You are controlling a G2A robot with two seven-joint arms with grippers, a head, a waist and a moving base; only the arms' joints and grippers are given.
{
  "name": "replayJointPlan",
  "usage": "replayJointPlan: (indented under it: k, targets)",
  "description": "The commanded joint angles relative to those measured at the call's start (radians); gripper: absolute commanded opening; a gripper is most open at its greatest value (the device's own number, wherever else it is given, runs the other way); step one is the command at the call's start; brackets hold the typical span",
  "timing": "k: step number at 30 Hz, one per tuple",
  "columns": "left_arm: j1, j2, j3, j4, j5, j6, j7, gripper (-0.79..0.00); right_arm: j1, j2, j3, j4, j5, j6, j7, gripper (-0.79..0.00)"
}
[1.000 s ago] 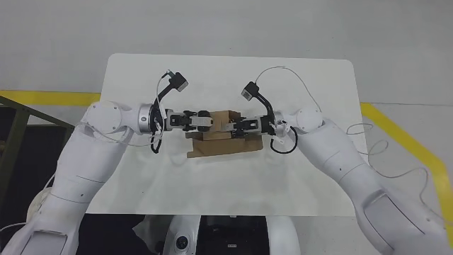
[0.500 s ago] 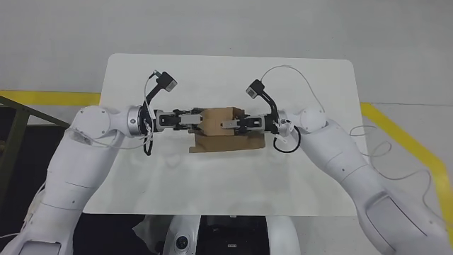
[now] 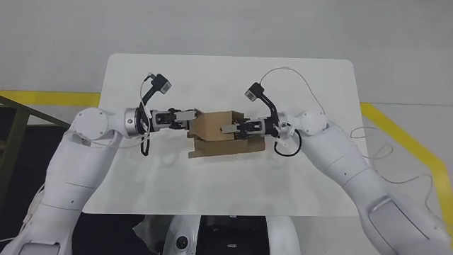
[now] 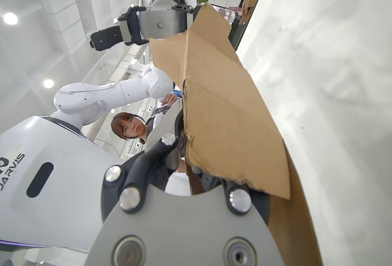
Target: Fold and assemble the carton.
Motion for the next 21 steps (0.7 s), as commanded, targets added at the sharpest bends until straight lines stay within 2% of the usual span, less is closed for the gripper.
replayJointPlan:
  k: [1, 21]
  targets:
    - [-0.004, -0.001, 0.003, 0.006, 0.002, -0.006, 0.004, 0.0, -0.001, 0.0, -0.004, -0.006, -0.001, 0.002, 0.002, -0.785]
    - [-0.03, -0.003, 0.022, 0.007, 0.032, -0.016, 0.038, 0.0, 0.014, -0.012, -0.08, -0.054, 0.003, 0.016, 0.016, -0.785]
